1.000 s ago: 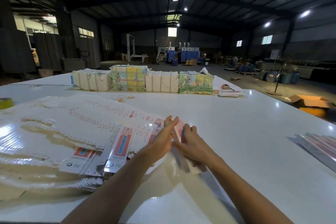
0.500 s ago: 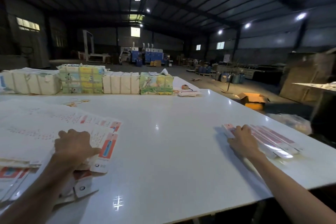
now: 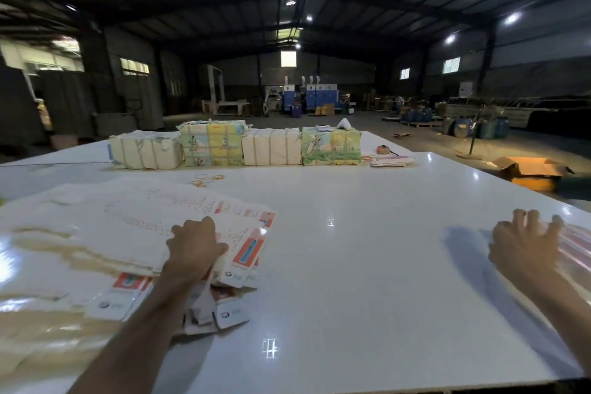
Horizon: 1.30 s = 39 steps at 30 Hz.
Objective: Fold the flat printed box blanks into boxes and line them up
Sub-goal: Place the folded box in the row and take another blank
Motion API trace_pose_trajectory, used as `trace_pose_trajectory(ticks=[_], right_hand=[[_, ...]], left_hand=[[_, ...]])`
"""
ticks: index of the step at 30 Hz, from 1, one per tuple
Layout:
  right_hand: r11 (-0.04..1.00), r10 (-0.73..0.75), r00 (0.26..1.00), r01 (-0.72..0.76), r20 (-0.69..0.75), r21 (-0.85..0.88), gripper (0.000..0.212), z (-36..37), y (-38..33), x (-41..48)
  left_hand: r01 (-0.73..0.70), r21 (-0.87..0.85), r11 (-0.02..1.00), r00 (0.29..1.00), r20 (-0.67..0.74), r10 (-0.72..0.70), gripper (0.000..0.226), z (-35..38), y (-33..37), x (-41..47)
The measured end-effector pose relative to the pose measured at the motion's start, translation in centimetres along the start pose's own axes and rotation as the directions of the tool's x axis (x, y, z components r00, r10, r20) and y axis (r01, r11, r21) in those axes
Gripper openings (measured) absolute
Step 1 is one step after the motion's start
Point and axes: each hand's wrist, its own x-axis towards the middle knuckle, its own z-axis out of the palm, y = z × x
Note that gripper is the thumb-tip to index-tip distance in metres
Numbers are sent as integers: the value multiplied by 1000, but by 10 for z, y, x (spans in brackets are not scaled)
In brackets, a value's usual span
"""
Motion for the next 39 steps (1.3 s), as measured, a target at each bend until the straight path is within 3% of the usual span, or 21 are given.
trace_pose_trajectory(ticks=[2, 5, 8, 10, 14, 17, 20, 22, 24, 26, 29, 35, 39], right_hand=[[977, -12, 993, 37, -116, 212, 47, -11, -27, 5], [863, -73, 953, 209, -295, 460, 37, -47, -80, 3], [686, -162, 847, 466, -507, 559, 28, -95, -138, -15], [571, -249, 796, 581, -551, 580, 26, -120, -175, -31], [388, -418, 719, 694, -555, 607, 29, -132, -228, -64], [294, -466, 672, 731, -575, 616, 27, -122, -235, -70], [107, -438, 731, 620, -523, 777, 27, -121, -227, -66], [-169, -414, 824, 348, -387, 922, 25, -133, -221, -65], [-454, -417, 867, 61, -272, 889, 25, -147, -218, -64], [-595, -441, 868, -90, -230, 799, 34, -154, -216, -61], [-646, -484, 855, -205, -187, 736, 46, -151, -214, -61], [-535, -557, 818, -222, -142, 815, 51, -130, -226, -62], [-569, -536, 832, -232, -143, 789, 51, -129, -227, -58]], left_hand=[[29, -63, 998, 1000, 1, -29, 40, -3, -5, 0], [83, -32, 996, 996, 47, -81, 41, -8, -13, 6], [143, -21, 989, 988, 68, -142, 79, -11, -19, 12], [152, -79, 985, 987, 60, -148, 96, -14, -20, 14], [103, -231, 967, 991, -58, -120, 86, -23, -25, 20], [6, -445, 895, 998, -48, -30, 63, -41, -20, 23], [-58, -728, 683, 988, 56, 144, 48, -47, 9, 19], [-81, -823, 562, 970, 65, 235, 61, -41, 39, 15], [-76, -884, 462, 959, 62, 277, 67, -25, 68, 10], [-50, -921, 386, 958, 65, 280, 64, -5, 94, 6], [-29, -946, 323, 968, 55, 247, 62, 22, 117, 3], [-49, -942, 333, 972, 33, 234, 65, 67, 116, -2], [-56, -953, 299, 966, 25, 259, 79, 68, 103, -4]])
